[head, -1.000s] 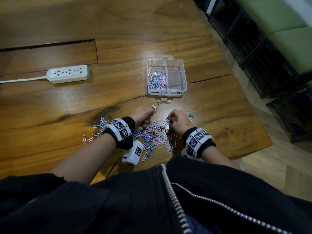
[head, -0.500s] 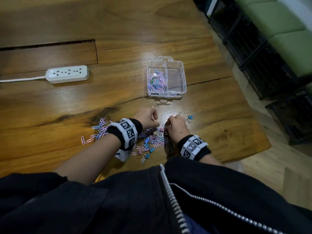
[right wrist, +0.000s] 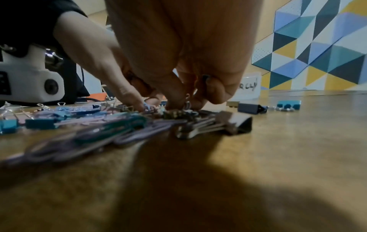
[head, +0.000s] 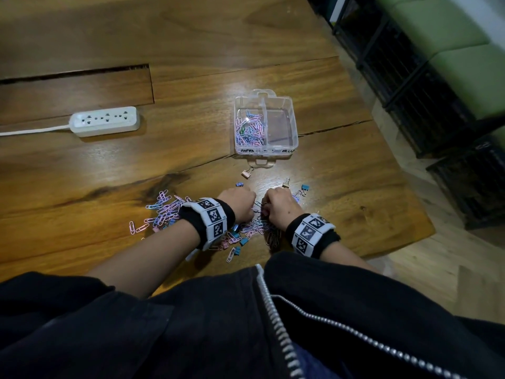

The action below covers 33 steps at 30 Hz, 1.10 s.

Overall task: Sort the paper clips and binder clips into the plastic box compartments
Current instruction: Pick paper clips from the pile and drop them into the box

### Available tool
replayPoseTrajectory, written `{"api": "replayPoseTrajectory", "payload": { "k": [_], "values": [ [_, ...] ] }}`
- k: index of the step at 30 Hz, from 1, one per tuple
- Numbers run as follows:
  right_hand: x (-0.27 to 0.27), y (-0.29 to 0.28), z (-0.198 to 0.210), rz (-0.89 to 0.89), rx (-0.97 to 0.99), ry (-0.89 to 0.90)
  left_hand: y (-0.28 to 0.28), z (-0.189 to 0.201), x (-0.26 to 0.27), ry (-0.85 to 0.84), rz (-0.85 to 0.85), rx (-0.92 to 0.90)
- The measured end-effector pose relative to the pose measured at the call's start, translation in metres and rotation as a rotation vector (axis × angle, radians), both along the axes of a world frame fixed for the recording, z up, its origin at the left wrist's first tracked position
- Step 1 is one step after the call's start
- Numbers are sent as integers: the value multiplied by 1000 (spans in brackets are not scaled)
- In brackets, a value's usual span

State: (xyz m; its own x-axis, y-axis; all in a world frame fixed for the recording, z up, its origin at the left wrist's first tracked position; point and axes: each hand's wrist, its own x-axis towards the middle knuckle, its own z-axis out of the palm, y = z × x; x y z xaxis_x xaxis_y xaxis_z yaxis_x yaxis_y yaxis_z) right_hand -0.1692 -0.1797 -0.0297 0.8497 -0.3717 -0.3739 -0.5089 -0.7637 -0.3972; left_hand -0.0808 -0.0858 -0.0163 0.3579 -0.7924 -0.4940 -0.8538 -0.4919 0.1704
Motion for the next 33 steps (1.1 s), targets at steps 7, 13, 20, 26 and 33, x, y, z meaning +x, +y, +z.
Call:
{"api": "replayPoseTrajectory", "payload": {
  "k": [7,13,20,26,33],
  "values": [
    [-11,-15,28,-501,634,-241,12,1,18,698,487,-314],
    [-25,-34,33,-875,1287,-404,15,10,25,1612,875,-553],
    [-38,-31,26,-841,1143,-285,-5,11,20,1451,872,-398],
    [-53,-25,-2,-416,415,-63,-12,6,17,845,684,-358],
    [-59,-39,-2,-390,130,-139,-9,1,15,95,35,-120]
  ]
}}
